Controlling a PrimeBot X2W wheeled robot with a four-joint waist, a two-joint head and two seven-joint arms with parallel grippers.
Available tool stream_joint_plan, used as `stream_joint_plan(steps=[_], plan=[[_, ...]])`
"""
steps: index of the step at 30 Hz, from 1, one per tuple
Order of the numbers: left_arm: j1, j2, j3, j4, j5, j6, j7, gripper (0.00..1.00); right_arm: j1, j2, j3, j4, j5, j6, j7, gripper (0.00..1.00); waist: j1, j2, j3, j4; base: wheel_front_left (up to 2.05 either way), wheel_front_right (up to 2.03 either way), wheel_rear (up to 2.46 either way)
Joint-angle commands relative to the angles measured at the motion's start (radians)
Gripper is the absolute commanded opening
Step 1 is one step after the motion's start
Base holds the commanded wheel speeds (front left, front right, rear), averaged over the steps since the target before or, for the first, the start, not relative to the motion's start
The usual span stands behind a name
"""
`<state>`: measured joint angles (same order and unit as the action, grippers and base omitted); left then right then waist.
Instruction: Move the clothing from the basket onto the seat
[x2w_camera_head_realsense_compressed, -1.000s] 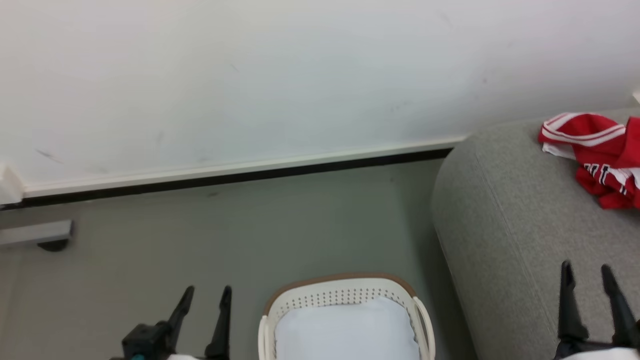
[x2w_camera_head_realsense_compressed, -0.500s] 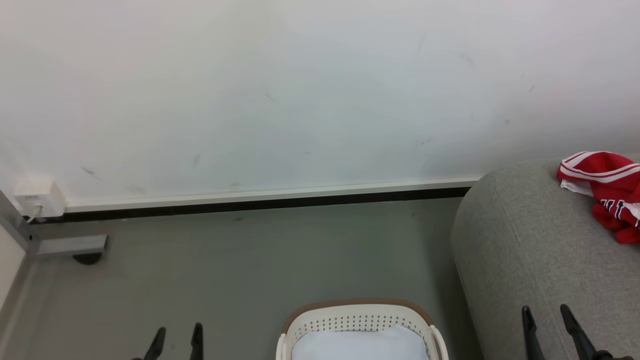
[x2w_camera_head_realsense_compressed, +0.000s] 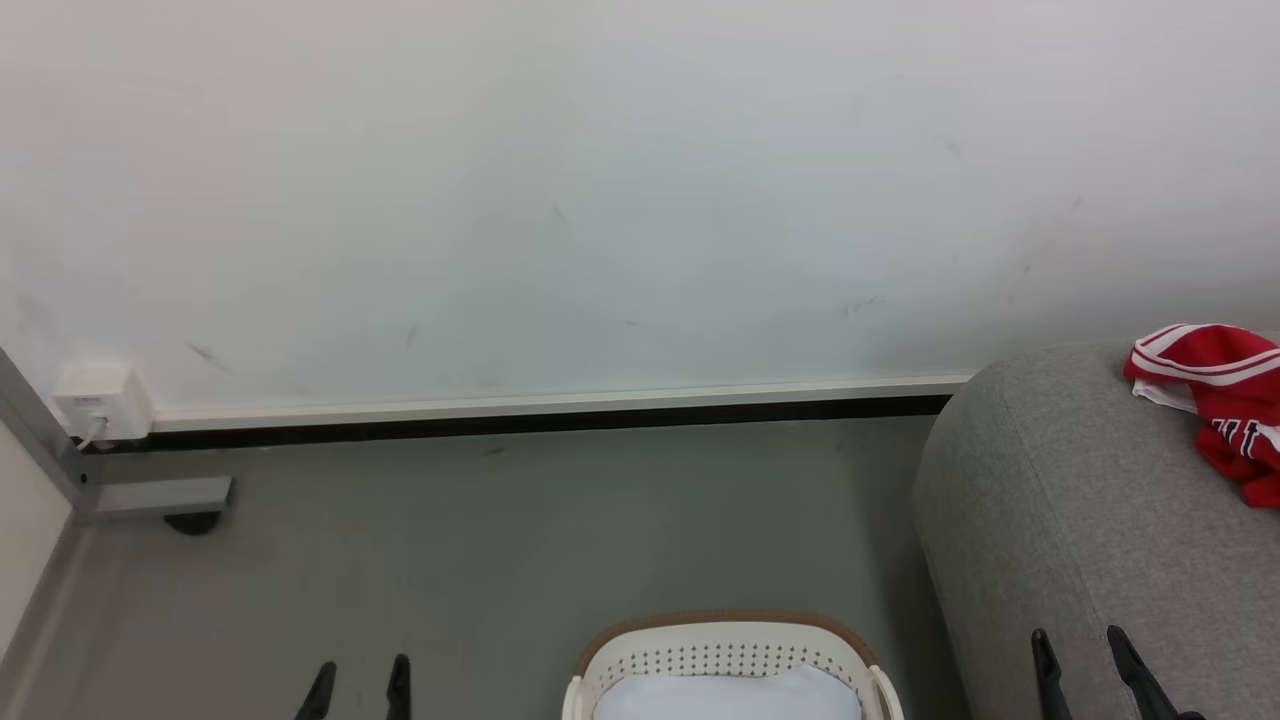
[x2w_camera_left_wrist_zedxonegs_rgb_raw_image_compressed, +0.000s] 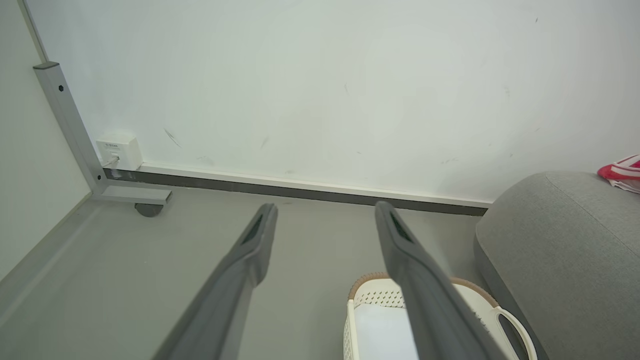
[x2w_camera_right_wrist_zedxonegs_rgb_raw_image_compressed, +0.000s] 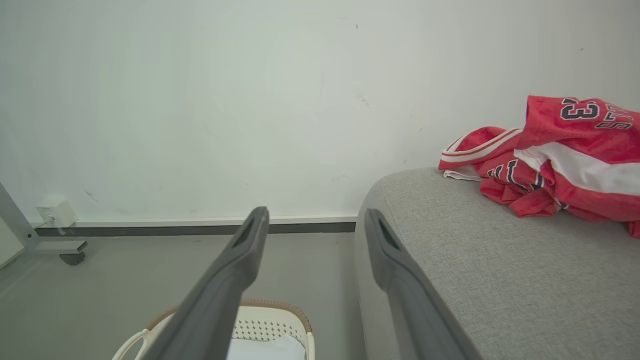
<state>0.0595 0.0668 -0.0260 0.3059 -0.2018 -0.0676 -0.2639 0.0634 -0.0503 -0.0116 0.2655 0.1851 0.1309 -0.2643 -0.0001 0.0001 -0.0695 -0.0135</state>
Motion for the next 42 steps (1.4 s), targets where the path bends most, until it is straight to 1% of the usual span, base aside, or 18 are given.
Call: stream_joint_plan(steps=[1, 5, 6, 10, 27, 42], plan=[[-0.004, -0.001, 0.007, 0.001, 0.011, -0.003, -0.001, 1.00, -0.004, -0.002, 0.002, 0.004, 0.006, 0.000, 0.000, 1.00, 0.0001, -0.0001, 0.001, 0.001, 0.00, 0.00, 0.00], [-0.008, -0.007, 0.011, -0.003, 0.024, -0.016, -0.001, 1.00, -0.006, -0.002, 0.011, 0.006, 0.009, 0.000, 0.000, 1.00, 0.0001, -0.0001, 0.000, 0.006, 0.00, 0.00, 0.00], [0.000, -0.007, 0.009, 0.002, 0.016, -0.015, 0.000, 0.00, 0.000, 0.000, 0.011, 0.005, 0.001, 0.000, 0.000, 0.00, 0.0001, -0.0001, 0.000, 0.006, 0.00, 0.00, 0.00], [0.013, -0.018, 0.007, 0.039, 0.013, -0.015, 0.004, 0.00, 0.010, 0.007, 0.012, 0.039, 0.002, 0.000, 0.001, 0.00, 0.0002, -0.0001, 0.000, 0.006, 0.00, 0.00, 0.00], [-0.033, -0.017, 0.040, 0.019, -0.303, -0.026, 0.089, 0.00, -0.036, 0.005, -0.015, 0.026, 0.318, 0.000, 0.086, 0.00, 0.0002, -0.0001, 0.010, 0.007, 0.00, 0.00, 0.00], [-0.064, -0.017, 0.060, 0.001, -0.534, -0.034, 0.149, 0.00, -0.067, 0.003, -0.034, 0.016, 0.551, 0.000, 0.147, 0.00, 0.0002, -0.0001, 0.018, 0.008, 0.00, 0.00, 0.00]])
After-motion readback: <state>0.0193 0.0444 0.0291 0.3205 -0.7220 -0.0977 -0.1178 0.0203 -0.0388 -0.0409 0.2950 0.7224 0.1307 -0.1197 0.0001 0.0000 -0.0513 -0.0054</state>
